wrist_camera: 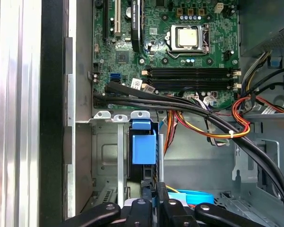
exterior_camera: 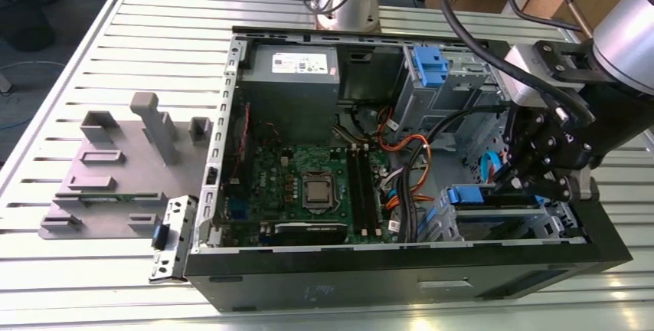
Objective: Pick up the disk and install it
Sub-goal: 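Insert the first disk wire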
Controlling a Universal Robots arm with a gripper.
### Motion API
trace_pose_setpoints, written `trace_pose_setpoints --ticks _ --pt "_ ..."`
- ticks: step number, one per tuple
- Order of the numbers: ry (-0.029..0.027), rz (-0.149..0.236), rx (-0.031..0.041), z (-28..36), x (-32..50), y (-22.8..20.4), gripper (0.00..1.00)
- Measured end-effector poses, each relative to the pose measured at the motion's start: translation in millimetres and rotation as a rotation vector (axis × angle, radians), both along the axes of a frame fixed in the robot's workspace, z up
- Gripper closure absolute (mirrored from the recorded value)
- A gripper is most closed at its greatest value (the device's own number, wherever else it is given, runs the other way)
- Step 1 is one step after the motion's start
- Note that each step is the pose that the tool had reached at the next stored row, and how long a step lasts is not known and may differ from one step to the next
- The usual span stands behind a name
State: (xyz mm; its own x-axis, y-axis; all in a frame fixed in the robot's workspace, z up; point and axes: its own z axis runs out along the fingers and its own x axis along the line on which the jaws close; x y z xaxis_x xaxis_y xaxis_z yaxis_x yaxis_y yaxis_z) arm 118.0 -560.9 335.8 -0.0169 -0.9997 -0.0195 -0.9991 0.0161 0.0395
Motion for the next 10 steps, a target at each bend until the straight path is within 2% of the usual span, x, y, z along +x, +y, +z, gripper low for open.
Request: trace_pose_setpoints --ticks 10 --pt "0.0000 0.000 -0.0004 -1.6 0.0 0.0 0.84"
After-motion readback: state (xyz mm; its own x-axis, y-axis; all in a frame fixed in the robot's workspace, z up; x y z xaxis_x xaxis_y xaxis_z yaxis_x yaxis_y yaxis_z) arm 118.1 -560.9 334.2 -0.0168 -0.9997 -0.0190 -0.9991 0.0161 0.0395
